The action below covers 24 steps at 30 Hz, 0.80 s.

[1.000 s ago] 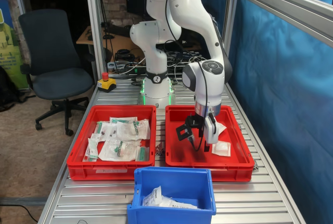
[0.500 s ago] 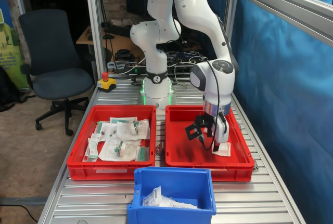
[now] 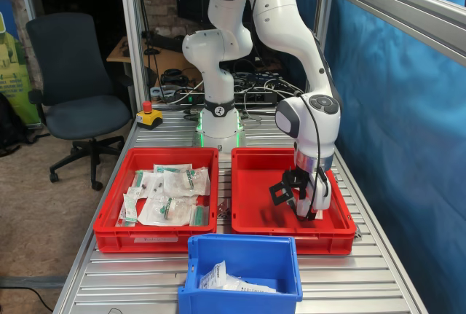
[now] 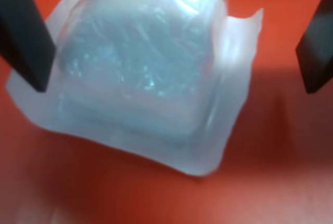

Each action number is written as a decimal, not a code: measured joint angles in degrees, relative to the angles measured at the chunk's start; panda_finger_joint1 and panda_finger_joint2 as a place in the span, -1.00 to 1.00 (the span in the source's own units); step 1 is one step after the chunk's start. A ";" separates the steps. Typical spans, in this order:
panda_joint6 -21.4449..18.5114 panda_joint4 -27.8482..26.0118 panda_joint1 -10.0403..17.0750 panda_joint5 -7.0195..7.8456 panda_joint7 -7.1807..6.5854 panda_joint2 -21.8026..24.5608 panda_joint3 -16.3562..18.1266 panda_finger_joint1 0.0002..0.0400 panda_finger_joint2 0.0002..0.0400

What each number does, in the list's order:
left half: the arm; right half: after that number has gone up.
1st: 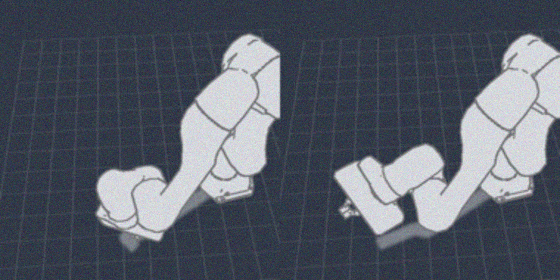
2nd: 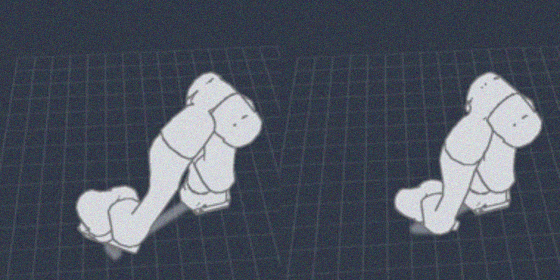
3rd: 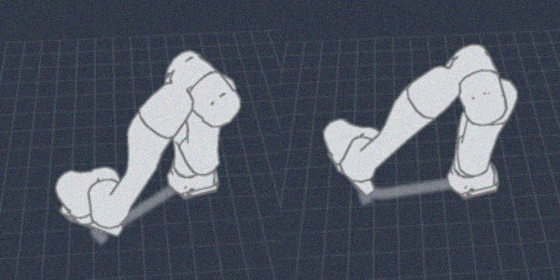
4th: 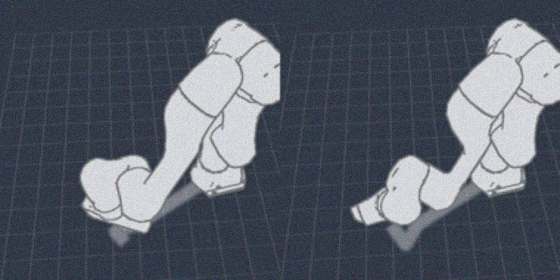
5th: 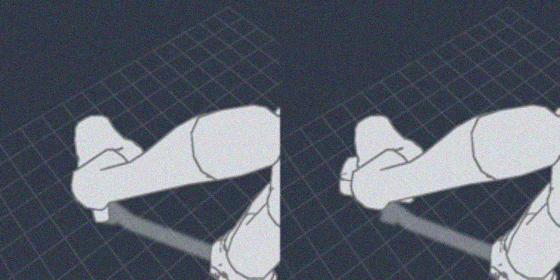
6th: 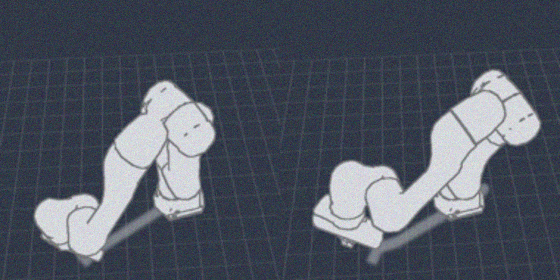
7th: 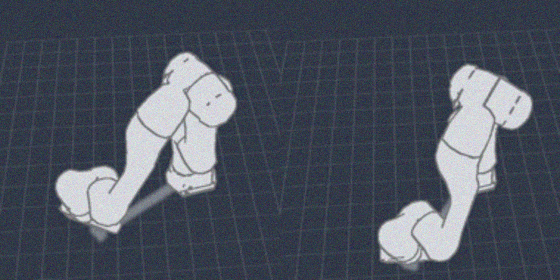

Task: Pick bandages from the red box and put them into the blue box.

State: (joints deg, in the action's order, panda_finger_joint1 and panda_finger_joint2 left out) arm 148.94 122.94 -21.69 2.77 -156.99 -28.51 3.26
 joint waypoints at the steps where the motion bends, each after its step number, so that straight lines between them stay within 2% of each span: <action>1: 0.01 -0.10 -0.15 0.00 -0.05 -0.21 0.00 1.00 1.00; 24: 0.05 -1.19 -3.69 0.00 -0.60 -1.56 0.01 1.00 1.00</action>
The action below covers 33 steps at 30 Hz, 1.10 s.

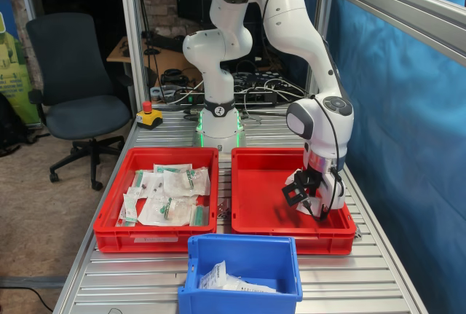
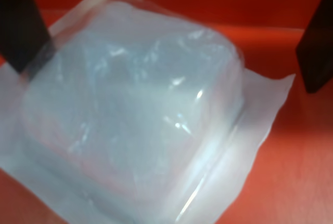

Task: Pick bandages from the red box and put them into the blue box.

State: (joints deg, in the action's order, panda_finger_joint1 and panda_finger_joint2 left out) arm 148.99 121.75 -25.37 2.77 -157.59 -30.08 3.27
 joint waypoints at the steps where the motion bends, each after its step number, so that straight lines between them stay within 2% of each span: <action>1: 0.00 -0.01 -0.05 0.00 -0.01 0.00 0.00 1.00 1.00; 20: 0.00 -0.04 -0.29 0.00 -0.18 0.01 -1.19 1.00 1.00; 21: 0.00 -0.04 -0.29 0.00 -0.20 0.01 -1.46 0.83 0.83; 25: 0.00 -0.04 -0.29 0.00 -0.20 0.03 -1.92 0.83 0.83; 26: 0.00 -0.04 -0.29 0.00 -0.20 0.04 -2.11 0.58 0.58; 29: 0.00 -0.02 -0.29 0.00 -0.20 0.08 -2.46 0.58 0.58; 30: 0.00 -0.02 -0.29 0.00 -0.20 0.08 -2.54 0.33 0.33; 33: 0.00 -0.02 -0.29 0.00 -0.21 0.14 -2.86 0.33 0.33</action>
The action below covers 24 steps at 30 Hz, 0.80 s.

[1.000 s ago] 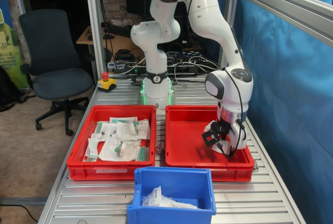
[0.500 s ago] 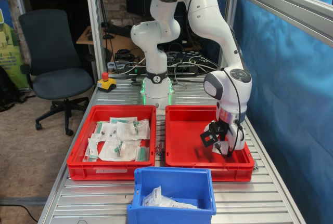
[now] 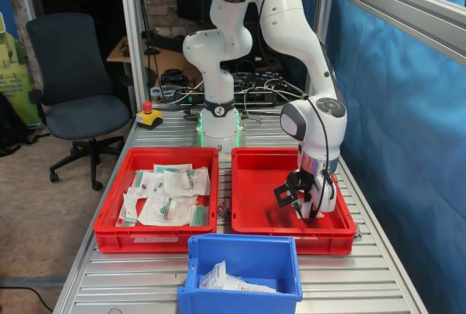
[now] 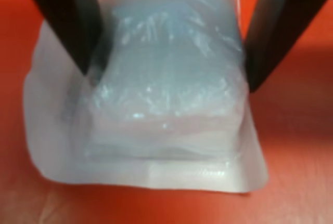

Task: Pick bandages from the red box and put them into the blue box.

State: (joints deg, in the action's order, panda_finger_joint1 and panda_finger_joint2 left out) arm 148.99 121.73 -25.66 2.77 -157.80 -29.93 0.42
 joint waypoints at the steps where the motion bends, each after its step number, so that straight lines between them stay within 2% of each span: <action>1: 0.00 0.00 0.00 0.00 0.00 0.03 -0.07 0.33 0.33; 2: 0.00 0.00 0.00 0.00 0.00 0.07 -0.13 0.08 0.08; 6: 0.00 0.00 0.00 0.00 0.00 0.35 -0.39 0.08 0.08; 7: 0.00 0.00 0.00 0.00 0.00 0.41 -0.43 -0.18 -0.18; 10: 0.00 0.00 0.00 0.00 0.00 0.68 -0.61 -0.18 -0.18; 11: 0.00 0.00 0.00 0.00 0.00 0.73 -0.64 -0.43 -0.43; 16: 0.00 -0.23 0.00 0.00 0.00 0.78 -0.78 -0.43 -0.43; 17: 0.00 -0.37 0.00 0.00 0.00 0.80 -0.87 -0.68 -0.68; 20: 0.00 -0.50 0.00 0.00 0.00 0.89 -1.08 -0.68 -0.68; 21: 0.00 -0.51 0.00 0.00 0.00 0.95 -1.16 -0.78 -0.78; 24: 0.00 -0.51 0.00 0.00 0.00 1.48 -1.54 -0.78 -0.78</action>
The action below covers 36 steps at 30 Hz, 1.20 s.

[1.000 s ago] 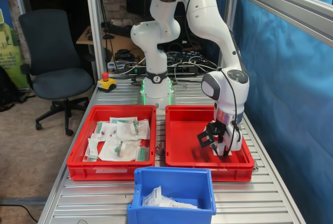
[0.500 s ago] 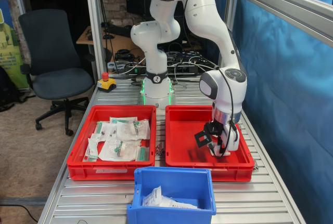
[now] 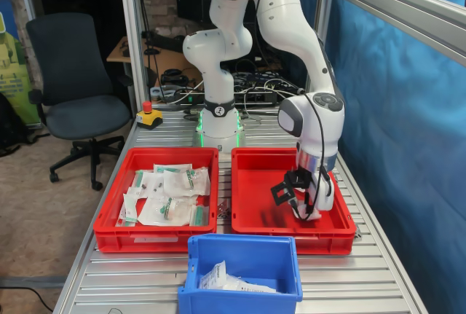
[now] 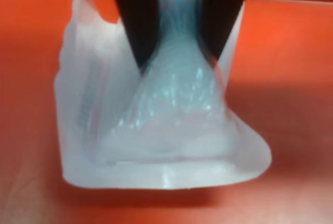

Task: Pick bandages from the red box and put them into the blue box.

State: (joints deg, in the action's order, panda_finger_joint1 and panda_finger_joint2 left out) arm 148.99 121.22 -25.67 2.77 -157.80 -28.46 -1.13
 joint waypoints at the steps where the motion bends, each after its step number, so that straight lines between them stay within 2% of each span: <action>1: 0.00 0.00 0.00 0.00 0.00 0.20 -0.11 -0.78 -0.78; 20: -0.40 -0.52 0.21 0.00 0.00 7.42 -3.80 -0.78 -0.78; 27: -2.59 -2.25 1.66 0.02 0.00 8.89 -4.08 -0.78 -0.78; 29: -4.58 -3.87 2.73 0.02 0.00 9.02 -4.12 -0.77 -0.77; 36: -6.40 -7.00 4.80 0.02 0.00 9.02 -4.12 -0.77 -0.77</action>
State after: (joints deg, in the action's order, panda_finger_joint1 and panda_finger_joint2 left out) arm 142.59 114.22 -20.86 2.79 -157.80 -19.44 -5.25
